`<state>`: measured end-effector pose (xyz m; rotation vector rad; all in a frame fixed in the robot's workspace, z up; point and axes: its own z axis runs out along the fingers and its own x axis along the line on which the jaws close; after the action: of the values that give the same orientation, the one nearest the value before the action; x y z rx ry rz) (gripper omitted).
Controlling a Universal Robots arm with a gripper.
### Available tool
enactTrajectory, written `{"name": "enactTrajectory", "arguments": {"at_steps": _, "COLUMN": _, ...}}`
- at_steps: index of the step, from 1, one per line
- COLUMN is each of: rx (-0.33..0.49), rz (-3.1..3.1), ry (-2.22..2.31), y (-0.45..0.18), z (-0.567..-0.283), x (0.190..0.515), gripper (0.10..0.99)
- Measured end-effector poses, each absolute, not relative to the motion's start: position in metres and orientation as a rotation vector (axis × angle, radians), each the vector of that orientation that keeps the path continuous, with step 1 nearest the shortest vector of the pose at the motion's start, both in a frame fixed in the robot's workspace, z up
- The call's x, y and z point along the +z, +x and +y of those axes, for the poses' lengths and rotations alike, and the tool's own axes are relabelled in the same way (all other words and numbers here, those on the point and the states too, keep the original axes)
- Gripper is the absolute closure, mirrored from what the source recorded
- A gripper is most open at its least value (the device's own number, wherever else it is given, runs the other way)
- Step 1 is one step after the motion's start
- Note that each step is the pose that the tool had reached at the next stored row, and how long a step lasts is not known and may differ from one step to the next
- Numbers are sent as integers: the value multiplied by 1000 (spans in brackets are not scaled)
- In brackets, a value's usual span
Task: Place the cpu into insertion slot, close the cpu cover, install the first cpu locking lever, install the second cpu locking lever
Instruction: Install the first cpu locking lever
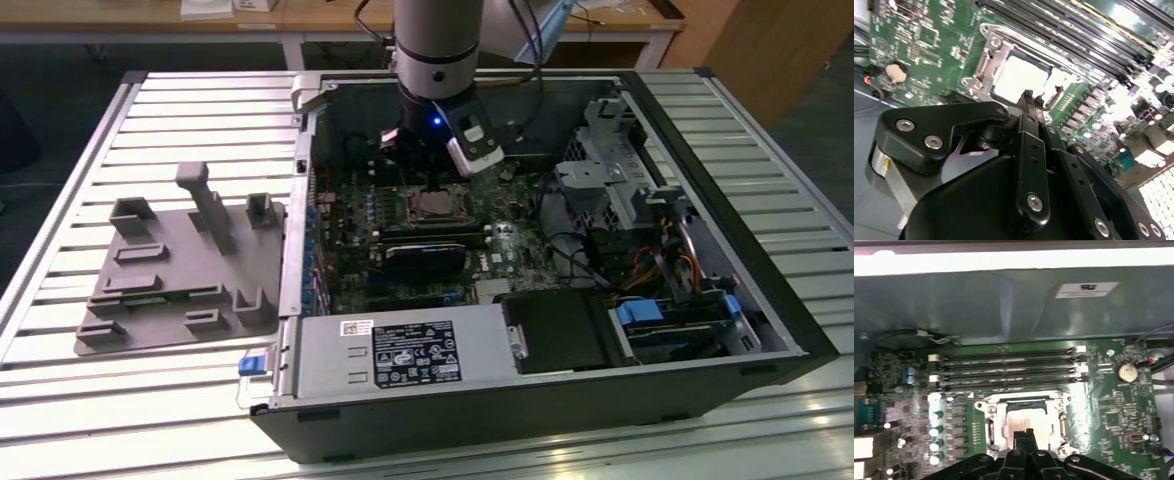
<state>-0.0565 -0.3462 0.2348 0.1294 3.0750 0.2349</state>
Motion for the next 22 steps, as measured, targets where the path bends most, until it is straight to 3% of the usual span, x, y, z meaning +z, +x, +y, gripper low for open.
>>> {"name": "enactTrajectory", "arguments": {"at_steps": 22, "rx": 235, "rz": 3060, "ry": 130, "y": -103, "z": -346, "x": 239, "gripper": 984}}
